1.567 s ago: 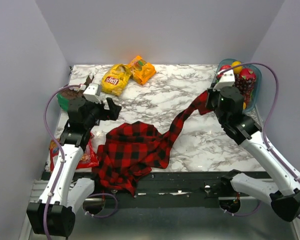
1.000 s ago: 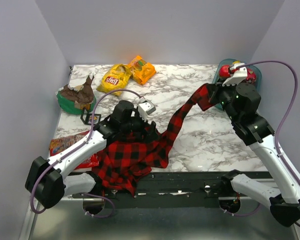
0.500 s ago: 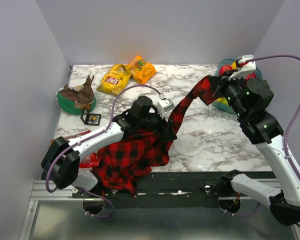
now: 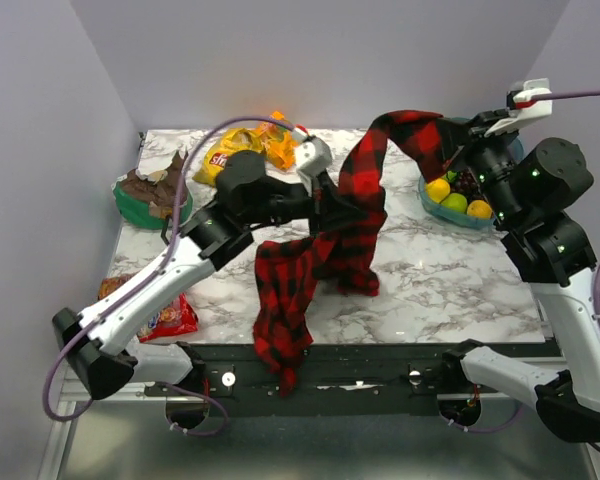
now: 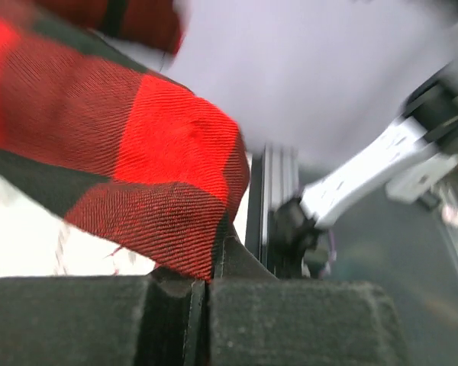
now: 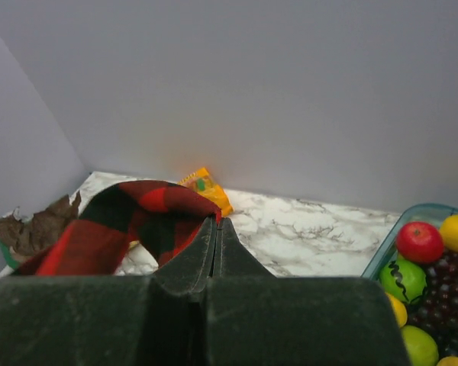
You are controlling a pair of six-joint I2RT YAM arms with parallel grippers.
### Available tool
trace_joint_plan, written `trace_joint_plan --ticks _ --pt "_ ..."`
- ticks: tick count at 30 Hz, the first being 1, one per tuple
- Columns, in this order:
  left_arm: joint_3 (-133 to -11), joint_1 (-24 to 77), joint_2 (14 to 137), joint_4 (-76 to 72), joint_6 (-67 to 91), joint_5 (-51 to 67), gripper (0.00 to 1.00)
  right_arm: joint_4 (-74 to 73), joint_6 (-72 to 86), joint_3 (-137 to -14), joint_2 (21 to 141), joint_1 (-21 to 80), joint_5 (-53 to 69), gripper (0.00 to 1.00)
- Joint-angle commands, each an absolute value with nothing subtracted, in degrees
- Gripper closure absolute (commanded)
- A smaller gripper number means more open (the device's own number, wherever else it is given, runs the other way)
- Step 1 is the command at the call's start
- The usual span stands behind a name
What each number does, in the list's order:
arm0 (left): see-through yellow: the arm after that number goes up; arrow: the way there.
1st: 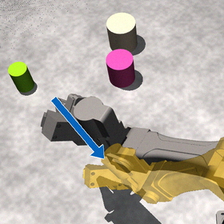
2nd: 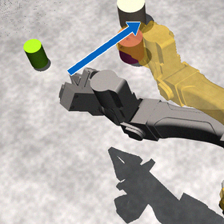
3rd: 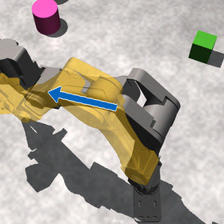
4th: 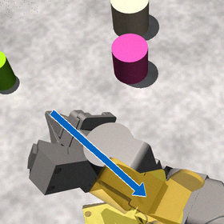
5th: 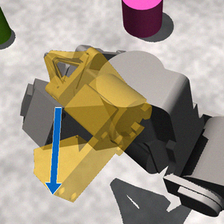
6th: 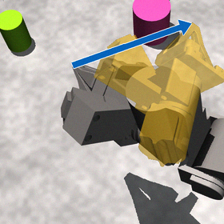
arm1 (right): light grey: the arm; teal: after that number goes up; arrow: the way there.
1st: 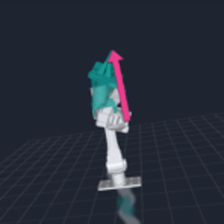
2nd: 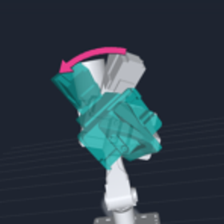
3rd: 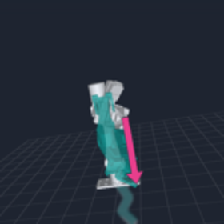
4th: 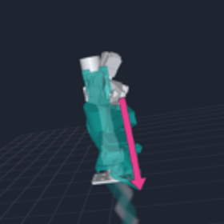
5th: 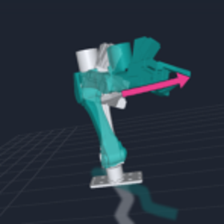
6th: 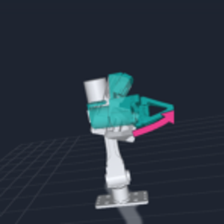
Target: Pin the brooch onto the clothing
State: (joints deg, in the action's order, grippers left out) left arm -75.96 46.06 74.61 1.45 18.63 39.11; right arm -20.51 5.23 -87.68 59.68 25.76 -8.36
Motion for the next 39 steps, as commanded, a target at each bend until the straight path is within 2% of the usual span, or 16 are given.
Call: trace_joint_plan --ticks 1,5,6,9,13,19,24,28,29,31,32,34,35,36,39 --pt "-78.4 42.7 67.9 -8.9 25.5 42.8 1.0 -20.0 3.8 -89.7 60.4 25.6 -9.6 0.99" --pt "-72.2 30.7 65.1 -14.4 32.3 43.5 1.0 -19.8 5.4 -86.6 60.6 25.6 -8.7 0.99" --pt "-71.1 25.5 65.0 -11.6 31.5 40.3 1.0 -19.8 5.8 -84.4 60.9 25.6 -8.5 0.99" --pt "-69.0 19.4 67.9 -1.5 28.3 32.3 1.0 -19.4 7.3 -79.0 62.3 25.6 -7.9 0.99" --pt "-67.9 17.3 74.8 5.4 23.6 20.6 1.0 -18.5 8.5 -74.5 67.8 25.6 -7.4 0.99" --pt "-63.6 16.8 80.5 1.7 21.6 19.7 1.0 -17.8 10.5 -74.5 76.8 25.5 -3.7 0.99" --pt "-62.7 16.2 80.9 2.6 19.3 17.3 1.0 -15.7 10.8 -80.3 83.1 25.6 -4.7 0.99" --pt "-60.4 14.4 78.7 0.3 20.9 14.9 1.0 -13.8 12.9 -89.5 94.3 25.6 -0.5 0.99" --pt "-59.2 13.8 78.2 0.3 21.4 14.1 1.0 -14.2 13.3 -92.3 96.9 25.6 1.2 0.91" --pt "-58.4 12.7 77.8 0.3 21.4 12.8 1.0 -19.1 13.5 -100.5 101.4 25.6 4.5 0.63" --pt "-58.5 12.6 77.8 0.3 21.0 12.5 1.0 -20.5 13.6 -101.7 104.1 25.6 5.4 0.33" --pt "-59.3 12.4 79.1 2.2 20.2 11.7 1.0 -20.5 14.4 -97.8 103.5 25.6 6.8 0.18" --pt "-60.4 12.3 79.7 2.9 19.7 11.8 1.0 -19.8 14.6 -95.4 101.1 25.8 7.2 0.03" --pt "-61.0 12.2 80.9 4.1 19.5 11.8 1.0 -19.3 14.9 -92.4 99.3 25.8 7.6 0.0" --pt "-62.1 11.4 82.5 4.8 19.9 13.2 1.0 -18.4 17.4 -78.9 90.8 25.8 8.0 0.0"
